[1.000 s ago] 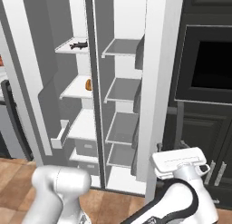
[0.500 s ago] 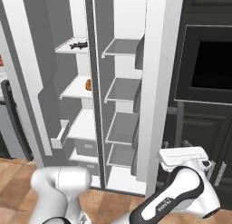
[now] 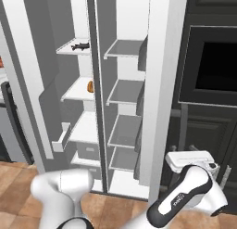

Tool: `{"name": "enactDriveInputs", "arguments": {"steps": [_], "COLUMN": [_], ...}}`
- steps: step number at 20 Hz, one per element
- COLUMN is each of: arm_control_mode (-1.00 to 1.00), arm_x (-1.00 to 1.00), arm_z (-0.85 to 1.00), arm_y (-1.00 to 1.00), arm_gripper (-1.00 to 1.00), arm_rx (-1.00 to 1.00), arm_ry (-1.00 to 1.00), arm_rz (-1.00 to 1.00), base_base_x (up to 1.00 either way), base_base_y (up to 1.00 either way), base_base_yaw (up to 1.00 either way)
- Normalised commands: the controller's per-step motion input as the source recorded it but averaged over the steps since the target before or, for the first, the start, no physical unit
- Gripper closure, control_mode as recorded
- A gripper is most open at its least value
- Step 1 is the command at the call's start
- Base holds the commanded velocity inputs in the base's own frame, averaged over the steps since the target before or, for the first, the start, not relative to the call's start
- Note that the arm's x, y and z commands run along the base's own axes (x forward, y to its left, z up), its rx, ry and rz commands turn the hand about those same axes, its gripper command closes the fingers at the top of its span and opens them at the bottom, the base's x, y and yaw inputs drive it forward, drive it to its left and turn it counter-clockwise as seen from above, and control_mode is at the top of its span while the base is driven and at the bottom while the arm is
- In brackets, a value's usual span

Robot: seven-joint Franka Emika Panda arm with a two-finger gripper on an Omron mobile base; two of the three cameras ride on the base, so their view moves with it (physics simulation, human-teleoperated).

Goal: There's a fish in the fridge that needs to be moved to the freezer for freezing. Pick up the fish from the fridge, place it on any shelf in the freezer, and close the fridge and freezer doors when done.

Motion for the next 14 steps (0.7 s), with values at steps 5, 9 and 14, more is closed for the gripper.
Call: {"name": "enactDriveInputs", "arguments": {"steps": [5, 9, 14], "arm_control_mode": [-1.00, -1.00, -1.00], "arm_x": [0.37, 0.33, 0.18], "arm_z": [-0.23, -0.28, -0.32], "arm_y": [-0.35, -0.32, 0.02], "arm_gripper": [-1.00, -1.00, -1.00], "arm_rx": [0.00, 0.00, 0.00], "arm_ry": [0.02, 0.06, 0.02], "arm_rz": [0.00, 0.00, 0.03], "base_base_x": [0.00, 0.00, 0.00], "base_base_y": [0.00, 0.00, 0.00], "base_base_yaw": [0.00, 0.00, 0.00]}}
